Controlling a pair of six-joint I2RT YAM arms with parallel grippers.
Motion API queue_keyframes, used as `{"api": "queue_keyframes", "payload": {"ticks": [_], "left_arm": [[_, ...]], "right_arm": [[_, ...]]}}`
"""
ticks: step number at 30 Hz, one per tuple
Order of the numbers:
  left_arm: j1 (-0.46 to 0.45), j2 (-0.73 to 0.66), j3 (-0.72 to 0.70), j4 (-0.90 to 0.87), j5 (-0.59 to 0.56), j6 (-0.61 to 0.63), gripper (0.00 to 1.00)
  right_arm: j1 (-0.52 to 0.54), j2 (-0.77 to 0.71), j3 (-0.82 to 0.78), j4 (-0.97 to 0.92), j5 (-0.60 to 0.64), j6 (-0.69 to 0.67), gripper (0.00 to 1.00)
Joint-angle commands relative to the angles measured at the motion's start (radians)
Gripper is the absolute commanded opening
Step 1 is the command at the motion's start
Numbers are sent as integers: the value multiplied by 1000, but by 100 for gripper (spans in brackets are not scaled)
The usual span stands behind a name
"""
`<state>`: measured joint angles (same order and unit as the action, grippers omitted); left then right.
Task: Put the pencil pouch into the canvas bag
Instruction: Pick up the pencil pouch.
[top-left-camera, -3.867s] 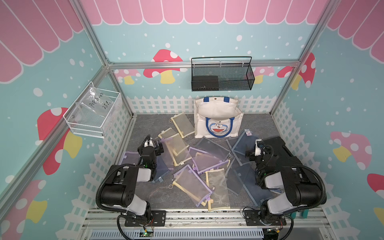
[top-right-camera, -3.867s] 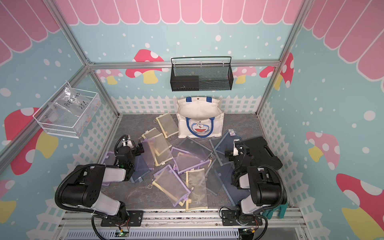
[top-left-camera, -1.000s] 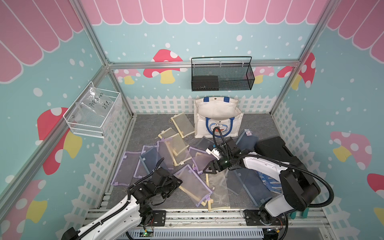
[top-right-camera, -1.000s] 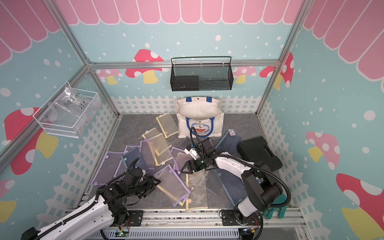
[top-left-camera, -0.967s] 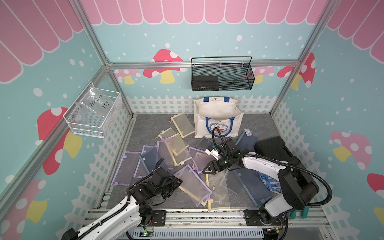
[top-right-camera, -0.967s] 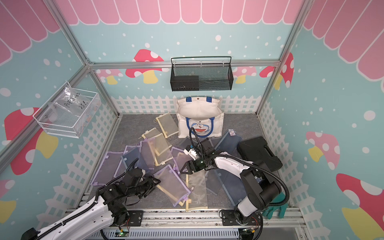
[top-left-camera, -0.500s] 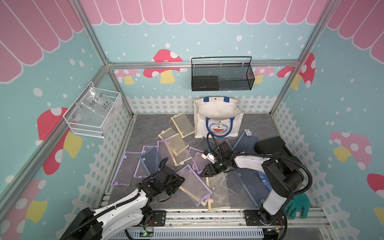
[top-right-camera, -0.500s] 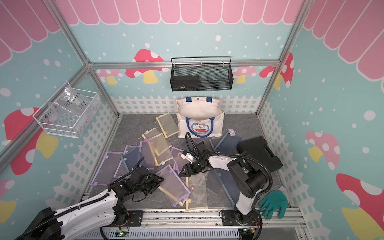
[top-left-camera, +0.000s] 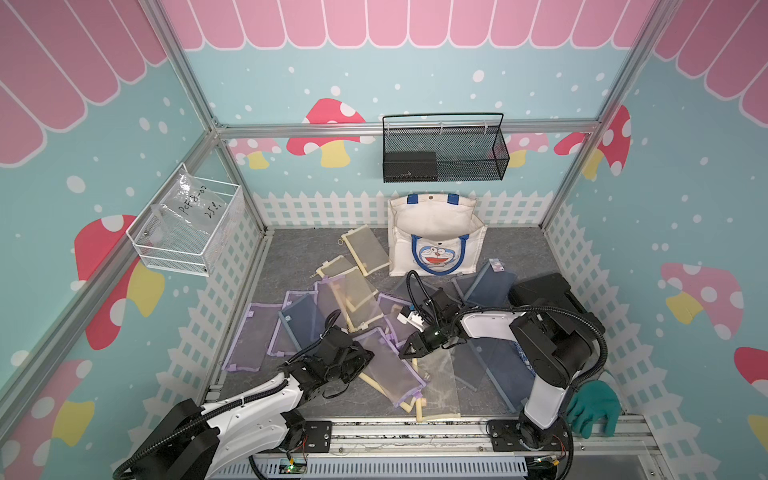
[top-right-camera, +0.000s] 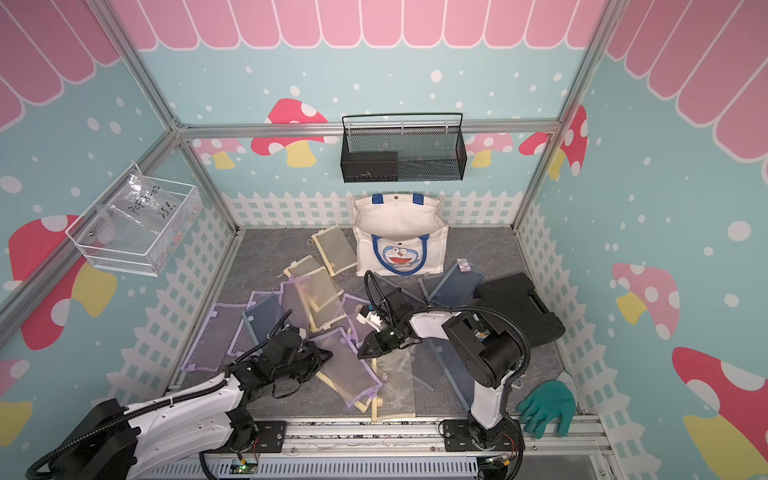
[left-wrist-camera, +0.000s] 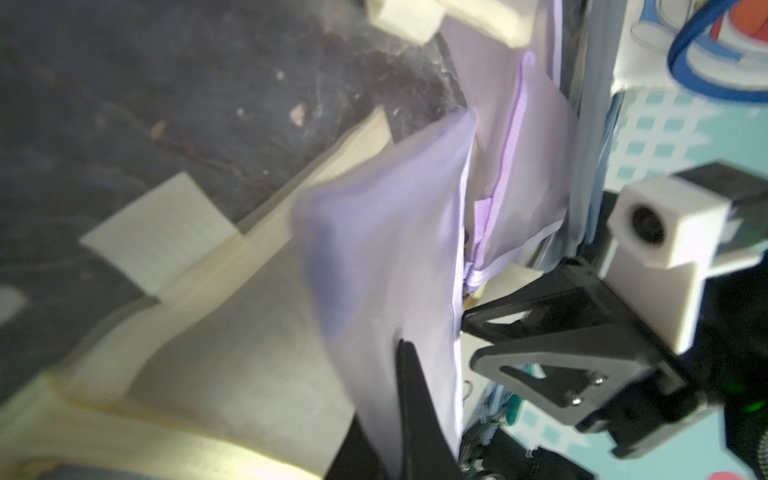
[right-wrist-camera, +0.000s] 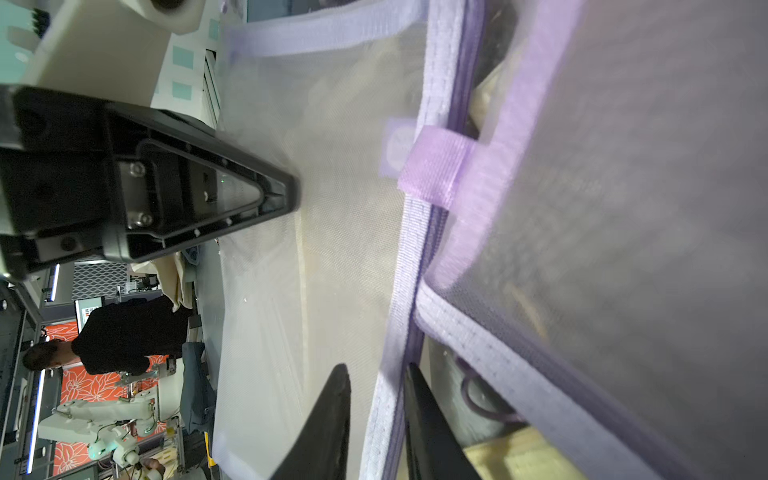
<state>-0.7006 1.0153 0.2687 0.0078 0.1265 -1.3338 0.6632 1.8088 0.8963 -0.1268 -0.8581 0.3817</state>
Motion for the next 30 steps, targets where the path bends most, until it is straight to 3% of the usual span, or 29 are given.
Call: {"api": "queue_keyframes", "payload": {"ticks": [1, 8, 13, 18, 25, 30], "left_arm": [[-31, -29, 69, -64, -33, 31, 0], [-48, -210, 290, -563, -203, 95, 0], [-43, -226, 488, -806, -293, 143, 0], [-26, -113, 687, -882, -300, 213, 0], [-8, 119, 1038, -937, -305, 345, 0], [41, 297, 1337, -937, -209, 445, 0]], "right_arm": [[8, -30, 33, -24, -2, -37, 28], [-16, -168, 93, -169, 60, -75, 48], [-61, -272, 157, -243, 102, -79, 60], [-117, -355, 247, -299, 137, -80, 68], [-165, -464, 297, -295, 224, -48, 71], [-243, -520, 317, -299, 268, 3, 71]]}}
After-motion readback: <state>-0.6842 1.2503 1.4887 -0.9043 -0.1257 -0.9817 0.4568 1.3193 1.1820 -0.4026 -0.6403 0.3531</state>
